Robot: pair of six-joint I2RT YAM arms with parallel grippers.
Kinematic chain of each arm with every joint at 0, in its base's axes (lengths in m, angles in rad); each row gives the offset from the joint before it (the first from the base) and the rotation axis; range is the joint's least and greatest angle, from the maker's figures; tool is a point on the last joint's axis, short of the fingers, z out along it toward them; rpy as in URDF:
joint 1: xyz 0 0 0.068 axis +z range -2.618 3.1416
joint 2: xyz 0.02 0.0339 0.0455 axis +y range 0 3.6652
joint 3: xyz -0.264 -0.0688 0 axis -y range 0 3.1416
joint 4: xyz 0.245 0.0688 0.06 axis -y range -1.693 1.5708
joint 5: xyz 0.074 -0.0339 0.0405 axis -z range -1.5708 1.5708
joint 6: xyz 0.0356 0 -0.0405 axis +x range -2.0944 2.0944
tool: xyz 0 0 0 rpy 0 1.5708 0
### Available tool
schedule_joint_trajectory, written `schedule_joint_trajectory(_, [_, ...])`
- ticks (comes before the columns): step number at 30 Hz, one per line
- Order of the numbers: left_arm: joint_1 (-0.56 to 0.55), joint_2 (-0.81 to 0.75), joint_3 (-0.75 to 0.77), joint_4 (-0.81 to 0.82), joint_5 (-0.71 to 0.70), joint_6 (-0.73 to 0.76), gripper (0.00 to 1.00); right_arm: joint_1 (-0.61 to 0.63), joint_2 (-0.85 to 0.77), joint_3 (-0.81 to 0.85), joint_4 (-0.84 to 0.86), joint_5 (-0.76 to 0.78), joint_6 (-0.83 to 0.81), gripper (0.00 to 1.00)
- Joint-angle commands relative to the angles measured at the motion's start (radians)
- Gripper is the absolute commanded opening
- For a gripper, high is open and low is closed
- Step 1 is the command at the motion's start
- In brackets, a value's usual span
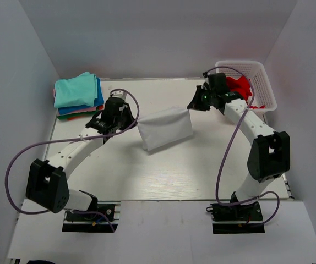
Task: Fold and stack the t-shirts
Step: Fold the long partially folded tshirt into a neat square
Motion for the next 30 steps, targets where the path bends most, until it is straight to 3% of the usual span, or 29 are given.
schedule_joint_trajectory(1, [0.025, 0.071, 0.061, 0.035, -0.078, 0.049, 0.0, -0.027, 0.071, 0.129, -0.004, 0.04, 0.007, 0.0])
schedule_joint_trajectory(6, [0.094, 0.269, 0.199, 0.057, -0.078, 0.069, 0.0, -0.046, 0.249, 0.294, -0.045, 0.01, 0.007, 0.0])
schedule_joint_trajectory(12, [0.208, 0.676, 0.561, 0.031, -0.066, 0.068, 0.0, -0.067, 0.666, 0.798, 0.059, -0.103, -0.005, 0.0])
schedule_joint_trajectory(13, [0.22, 0.736, 0.713, -0.042, -0.066, 0.054, 0.0, -0.075, 0.785, 0.826, 0.106, -0.111, 0.005, 0.13])
schedule_joint_trajectory(14, [0.231, 0.794, 0.797, -0.088, -0.055, 0.054, 0.3, -0.066, 0.823, 0.854, 0.234, -0.137, 0.022, 0.64])
schedule_joint_trajectory(15, [0.24, 0.907, 0.886, -0.14, -0.026, 0.054, 0.54, -0.072, 0.848, 0.922, 0.264, -0.206, 0.077, 0.9])
schedule_joint_trajectory(16, [0.254, 0.945, 1.037, -0.226, 0.027, 0.078, 0.84, -0.072, 0.892, 0.941, 0.28, -0.217, 0.09, 0.9])
schedule_joint_trajectory(17, [0.254, 0.971, 1.081, -0.245, 0.043, 0.092, 1.0, -0.073, 0.888, 0.966, 0.307, -0.225, 0.066, 0.9])
schedule_joint_trajectory(19, [0.254, 0.961, 1.092, -0.224, 0.049, 0.08, 1.0, -0.066, 0.796, 0.937, 0.281, -0.15, -0.005, 0.9])
schedule_joint_trajectory(23, [0.236, 0.817, 0.916, -0.062, 0.127, 0.105, 1.0, -0.04, 0.575, 0.592, 0.396, -0.131, -0.071, 0.9])
schedule_joint_trajectory(30, [0.216, 0.787, 0.839, -0.038, 0.25, 0.097, 1.0, 0.012, 0.516, 0.506, 0.329, -0.174, -0.091, 0.9])
